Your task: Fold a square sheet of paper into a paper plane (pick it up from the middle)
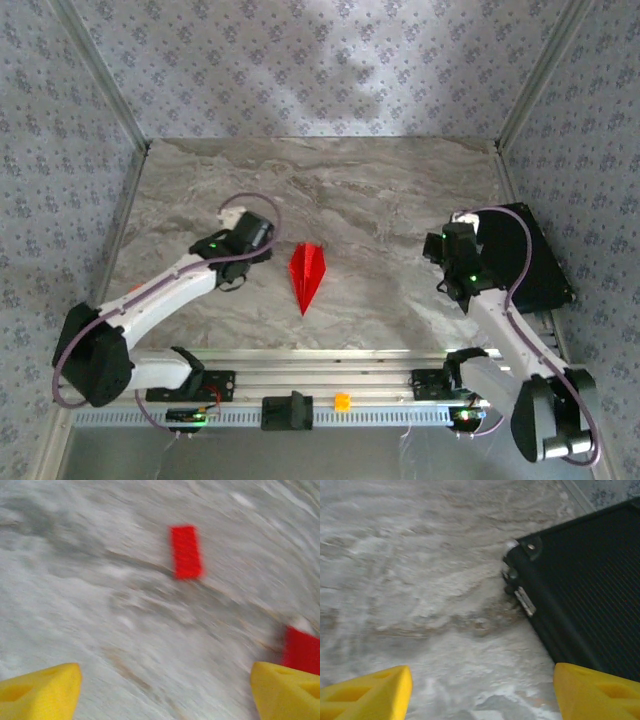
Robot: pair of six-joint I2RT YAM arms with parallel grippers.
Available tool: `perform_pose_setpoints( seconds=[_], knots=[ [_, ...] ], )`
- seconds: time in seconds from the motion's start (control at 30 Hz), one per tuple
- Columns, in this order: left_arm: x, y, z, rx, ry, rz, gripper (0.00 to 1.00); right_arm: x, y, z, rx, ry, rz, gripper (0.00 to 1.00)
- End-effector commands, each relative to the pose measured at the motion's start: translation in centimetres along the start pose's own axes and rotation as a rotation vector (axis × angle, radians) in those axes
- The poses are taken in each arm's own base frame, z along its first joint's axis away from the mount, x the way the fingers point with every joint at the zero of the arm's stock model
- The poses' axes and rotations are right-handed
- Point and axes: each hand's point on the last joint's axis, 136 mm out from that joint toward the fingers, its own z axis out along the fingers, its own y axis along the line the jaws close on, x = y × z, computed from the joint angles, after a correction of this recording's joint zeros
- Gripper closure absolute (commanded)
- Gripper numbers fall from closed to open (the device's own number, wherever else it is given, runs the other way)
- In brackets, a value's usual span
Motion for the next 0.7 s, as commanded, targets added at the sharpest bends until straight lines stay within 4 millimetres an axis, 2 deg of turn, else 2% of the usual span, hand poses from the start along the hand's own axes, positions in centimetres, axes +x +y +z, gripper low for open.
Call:
perform_pose_setpoints(
  seconds=[0.0,0.1,0.17,0.27,0.43,0.53,0.63,0.67],
  knots=[
    [-3.7,4.8,0.3,-0.126,-0.126,0.016,0.06,-0.6,0.1,2.4,-0.031,-0.087,-0.073,0.24],
    [-5.6,9.4,1.0,-0.233,-0.162,-0.055,0.05,-0.7,0.9,4.2,-0.071,-0.142,-0.102,0.24],
    [-6.5,11.5,1.5,-0.275,-0.182,-0.098,0.05,-0.3,2.5,4.9,-0.155,-0.175,-0.136,0.24],
    [-7.2,13.5,2.6,-0.311,-0.232,-0.114,0.04,-0.9,3.3,5.7,-0.211,-0.212,-0.157,0.23],
    [-8.3,13.4,4.3,-0.297,-0.368,-0.019,0.04,-0.8,4.7,7.0,-0.296,-0.146,-0.201,0.24],
    [-7.8,12.2,6.4,-0.224,-0.388,0.020,0.04,-1.0,4.1,7.2,-0.305,-0.142,-0.177,0.25],
    [-7.2,11.1,8.4,-0.170,-0.348,0.060,0.04,-2.0,3.3,7.4,-0.275,-0.210,-0.192,0.25],
    [-7.2,10.8,8.9,-0.165,-0.341,0.092,0.05,-1.6,3.1,7.5,-0.276,-0.238,-0.190,0.25]
  ],
)
